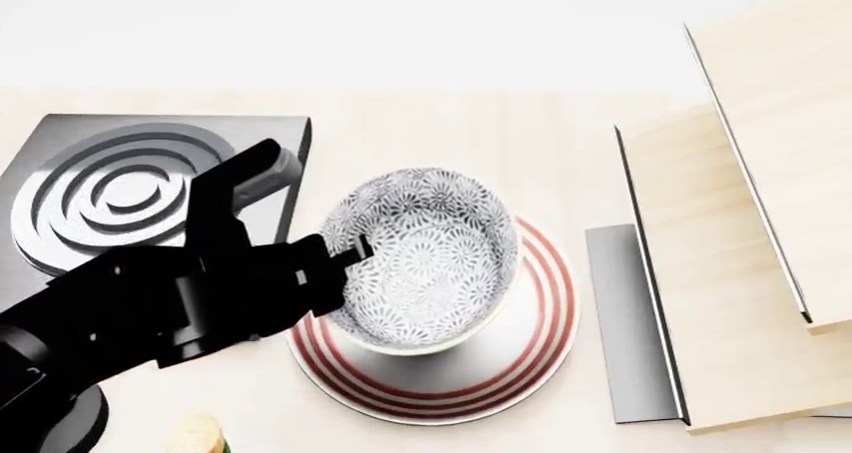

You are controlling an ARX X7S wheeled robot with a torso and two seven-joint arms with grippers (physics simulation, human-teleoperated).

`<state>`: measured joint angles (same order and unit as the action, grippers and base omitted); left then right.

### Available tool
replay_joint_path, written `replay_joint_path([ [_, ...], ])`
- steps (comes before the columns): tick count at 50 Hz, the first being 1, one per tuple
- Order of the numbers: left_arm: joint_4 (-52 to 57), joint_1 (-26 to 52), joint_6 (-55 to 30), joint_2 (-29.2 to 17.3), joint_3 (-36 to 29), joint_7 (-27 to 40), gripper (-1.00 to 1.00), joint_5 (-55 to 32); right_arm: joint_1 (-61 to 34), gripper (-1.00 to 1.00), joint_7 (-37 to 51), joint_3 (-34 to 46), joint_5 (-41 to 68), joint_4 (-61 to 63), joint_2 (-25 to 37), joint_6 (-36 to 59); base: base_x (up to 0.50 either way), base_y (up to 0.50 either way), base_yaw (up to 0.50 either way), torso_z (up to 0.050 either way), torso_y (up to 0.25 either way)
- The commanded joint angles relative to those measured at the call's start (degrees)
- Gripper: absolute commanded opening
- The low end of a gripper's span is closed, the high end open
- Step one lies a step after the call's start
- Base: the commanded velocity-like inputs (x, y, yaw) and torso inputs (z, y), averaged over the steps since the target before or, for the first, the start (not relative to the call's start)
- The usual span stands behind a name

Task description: Pick up the akita bowl and put it on the plate.

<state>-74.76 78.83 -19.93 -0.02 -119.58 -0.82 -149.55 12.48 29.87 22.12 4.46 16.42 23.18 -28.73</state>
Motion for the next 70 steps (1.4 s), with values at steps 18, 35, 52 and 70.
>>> replay_joint_path([
  [18,-0.2,-3.0,2.2,0.0,10.6,0.3,-1.0,9.5,-0.4,1.0,0.0,0.8,-0.7,-0.1,0.0,0.4,0.0,0.0,0.0,0.0,0.0],
  [35,-0.2,-3.1,1.7,0.0,15.3,0.5,1.0,14.6,-0.8,1.0,-0.1,1.4,-0.7,-1.1,-0.2,0.2,0.0,0.0,0.0,0.0,0.0],
  [52,-0.2,1.6,2.8,-0.2,-4.7,-2.6,1.0,-1.4,-1.2,1.0,0.0,1.8,-0.9,-1.3,-0.3,0.8,0.0,0.0,0.0,0.0,0.0],
  [70,54.4,20.0,27.8,-21.6,-9.8,11.9,1.0,9.9,-0.6,1.0,0.5,1.9,-1.4,0.7,0.1,1.2,0.0,0.0,0.0,0.0,0.0],
])
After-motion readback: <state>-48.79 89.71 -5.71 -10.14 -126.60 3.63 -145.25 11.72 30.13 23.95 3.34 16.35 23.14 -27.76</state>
